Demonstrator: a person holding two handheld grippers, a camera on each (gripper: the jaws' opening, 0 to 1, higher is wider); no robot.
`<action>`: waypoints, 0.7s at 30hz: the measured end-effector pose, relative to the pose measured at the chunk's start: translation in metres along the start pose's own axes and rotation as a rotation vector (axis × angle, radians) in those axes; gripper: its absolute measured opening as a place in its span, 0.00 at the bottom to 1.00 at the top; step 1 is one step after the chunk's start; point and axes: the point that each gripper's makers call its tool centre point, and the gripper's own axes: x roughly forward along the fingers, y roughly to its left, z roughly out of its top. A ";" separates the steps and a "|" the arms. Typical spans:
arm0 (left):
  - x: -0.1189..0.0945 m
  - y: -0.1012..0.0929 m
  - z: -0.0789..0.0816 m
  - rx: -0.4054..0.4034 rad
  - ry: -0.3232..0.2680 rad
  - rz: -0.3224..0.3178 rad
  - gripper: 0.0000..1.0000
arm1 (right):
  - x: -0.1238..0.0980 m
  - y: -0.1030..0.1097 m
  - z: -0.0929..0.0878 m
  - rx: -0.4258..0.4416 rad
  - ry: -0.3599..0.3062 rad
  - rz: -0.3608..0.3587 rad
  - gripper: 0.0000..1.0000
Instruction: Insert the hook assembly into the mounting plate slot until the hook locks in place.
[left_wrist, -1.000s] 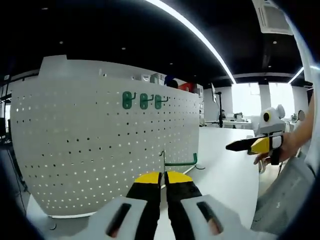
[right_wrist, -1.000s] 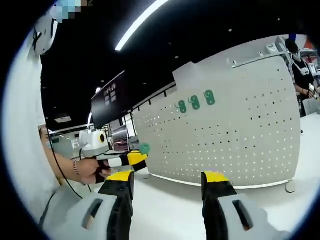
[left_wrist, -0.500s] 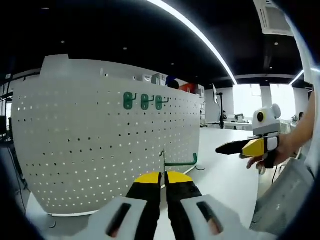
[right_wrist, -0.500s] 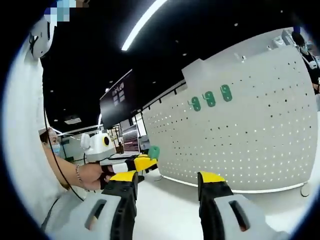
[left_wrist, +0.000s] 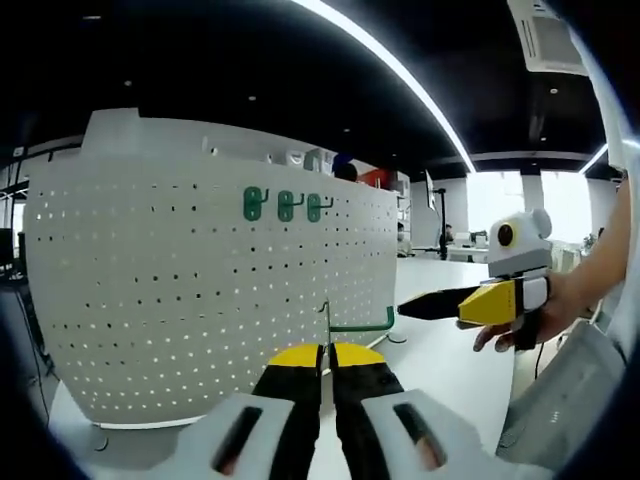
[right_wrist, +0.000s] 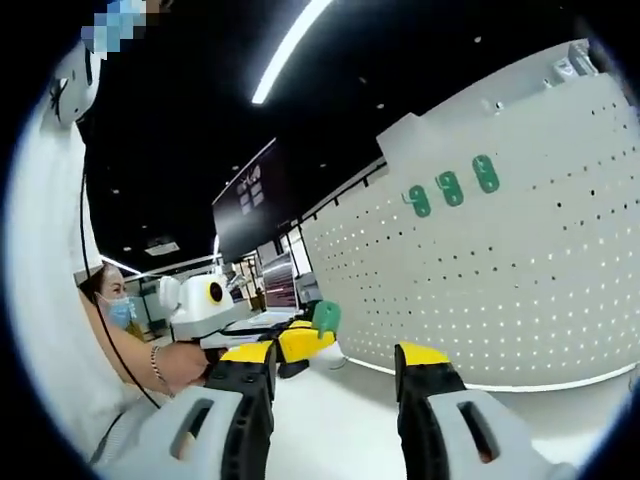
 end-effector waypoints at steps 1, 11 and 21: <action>0.000 0.001 0.000 -0.001 -0.002 0.002 0.02 | 0.001 0.000 0.000 0.003 0.000 0.002 0.44; 0.000 0.001 0.003 0.002 -0.010 0.007 0.02 | 0.025 0.009 0.006 0.029 -0.016 0.041 0.43; -0.001 0.003 0.004 0.001 -0.012 0.015 0.02 | 0.043 0.016 0.006 0.034 -0.012 0.073 0.40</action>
